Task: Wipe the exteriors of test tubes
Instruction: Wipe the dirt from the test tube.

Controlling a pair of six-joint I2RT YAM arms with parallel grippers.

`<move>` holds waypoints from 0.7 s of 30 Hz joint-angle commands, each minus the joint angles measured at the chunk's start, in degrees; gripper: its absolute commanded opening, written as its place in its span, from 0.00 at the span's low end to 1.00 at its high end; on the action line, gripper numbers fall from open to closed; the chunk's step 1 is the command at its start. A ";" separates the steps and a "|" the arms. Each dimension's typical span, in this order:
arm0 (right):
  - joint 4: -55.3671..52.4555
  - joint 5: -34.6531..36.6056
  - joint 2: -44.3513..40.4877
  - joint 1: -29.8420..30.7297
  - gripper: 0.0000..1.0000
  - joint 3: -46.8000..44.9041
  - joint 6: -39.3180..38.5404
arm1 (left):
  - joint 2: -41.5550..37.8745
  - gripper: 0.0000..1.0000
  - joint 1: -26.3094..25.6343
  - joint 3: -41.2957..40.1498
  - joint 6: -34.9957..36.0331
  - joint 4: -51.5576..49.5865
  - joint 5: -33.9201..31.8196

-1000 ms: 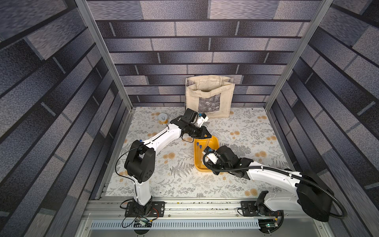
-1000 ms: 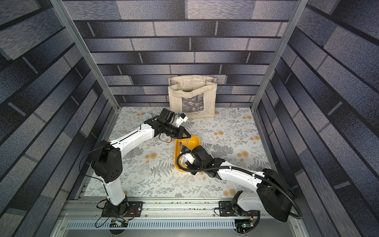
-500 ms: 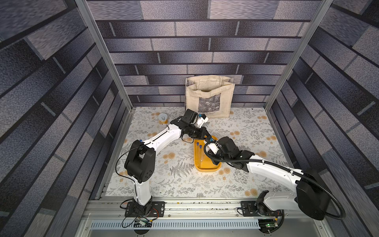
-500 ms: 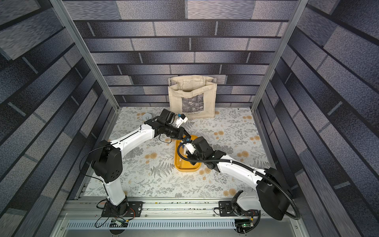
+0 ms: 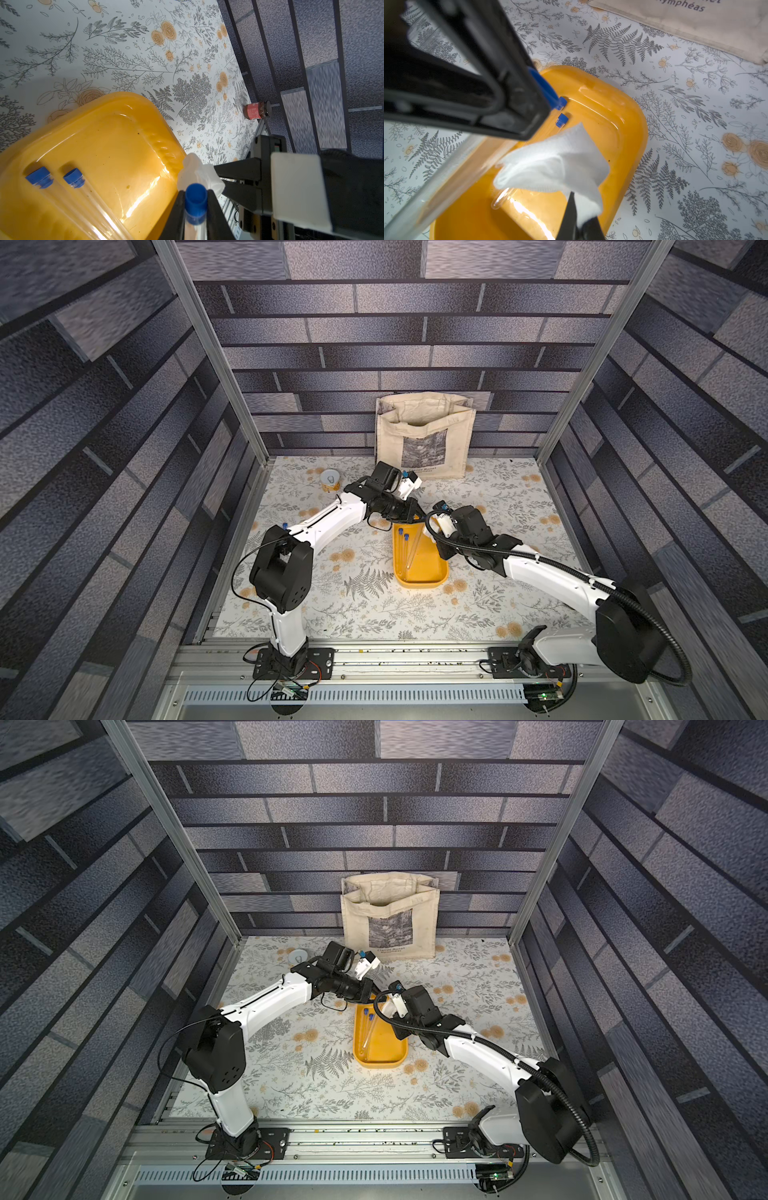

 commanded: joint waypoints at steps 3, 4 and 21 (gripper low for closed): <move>-7.52 2.63 1.66 -1.20 0.00 3.19 3.82 | -2.78 0.12 -0.18 -1.00 -0.62 1.23 2.09; -8.34 2.61 2.12 -1.30 0.00 4.03 3.64 | -2.90 0.12 -0.27 -1.08 -0.71 1.29 2.16; -5.37 -9.00 -0.02 -1.66 0.00 4.31 0.62 | -1.46 0.12 -0.97 -0.72 -1.06 1.70 2.65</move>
